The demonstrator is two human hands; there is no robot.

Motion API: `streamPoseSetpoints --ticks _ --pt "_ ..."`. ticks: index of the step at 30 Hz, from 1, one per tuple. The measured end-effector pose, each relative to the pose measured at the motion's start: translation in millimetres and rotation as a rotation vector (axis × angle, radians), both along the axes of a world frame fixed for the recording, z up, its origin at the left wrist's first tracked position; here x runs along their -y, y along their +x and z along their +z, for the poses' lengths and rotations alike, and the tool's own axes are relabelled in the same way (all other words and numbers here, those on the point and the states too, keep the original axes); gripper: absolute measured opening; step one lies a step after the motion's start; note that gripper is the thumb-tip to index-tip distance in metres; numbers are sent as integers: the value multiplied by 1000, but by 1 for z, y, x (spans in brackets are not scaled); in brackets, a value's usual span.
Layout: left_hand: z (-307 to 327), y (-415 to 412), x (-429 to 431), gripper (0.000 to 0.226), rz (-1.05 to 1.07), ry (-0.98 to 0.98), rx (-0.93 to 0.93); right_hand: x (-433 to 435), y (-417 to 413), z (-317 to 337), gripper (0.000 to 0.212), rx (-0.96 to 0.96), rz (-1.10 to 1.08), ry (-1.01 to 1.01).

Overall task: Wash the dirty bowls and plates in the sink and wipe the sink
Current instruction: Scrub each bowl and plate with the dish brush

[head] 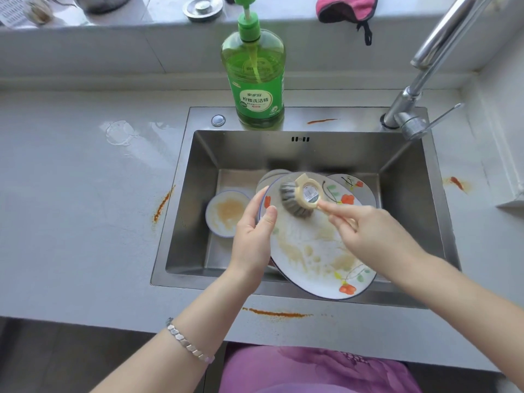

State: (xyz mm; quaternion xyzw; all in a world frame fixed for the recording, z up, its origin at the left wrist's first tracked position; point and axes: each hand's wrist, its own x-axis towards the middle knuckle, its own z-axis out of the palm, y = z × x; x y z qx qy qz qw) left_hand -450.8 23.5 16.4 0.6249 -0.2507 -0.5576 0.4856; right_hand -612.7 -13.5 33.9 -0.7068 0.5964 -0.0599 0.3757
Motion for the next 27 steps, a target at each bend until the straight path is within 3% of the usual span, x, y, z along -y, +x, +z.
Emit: streamPoseSetpoints --ticks 5,9,14,20,25,27 --pt "2 3 1 44 -9 4 18 -12 9 2 36 79 81 -9" --pt "4 11 0 52 -41 -2 29 14 -6 -4 38 -121 33 -104" --pt "1 25 2 54 -24 -51 98 10 -29 -8 38 -294 20 -55" --pt "-1 12 -1 56 -136 -41 97 12 -6 -3 38 -141 81 -152" --pt "4 22 3 51 37 -91 120 7 -32 -16 38 -353 82 -44" --pt "1 24 6 50 75 -98 163 -12 -35 -19 35 -267 91 62"
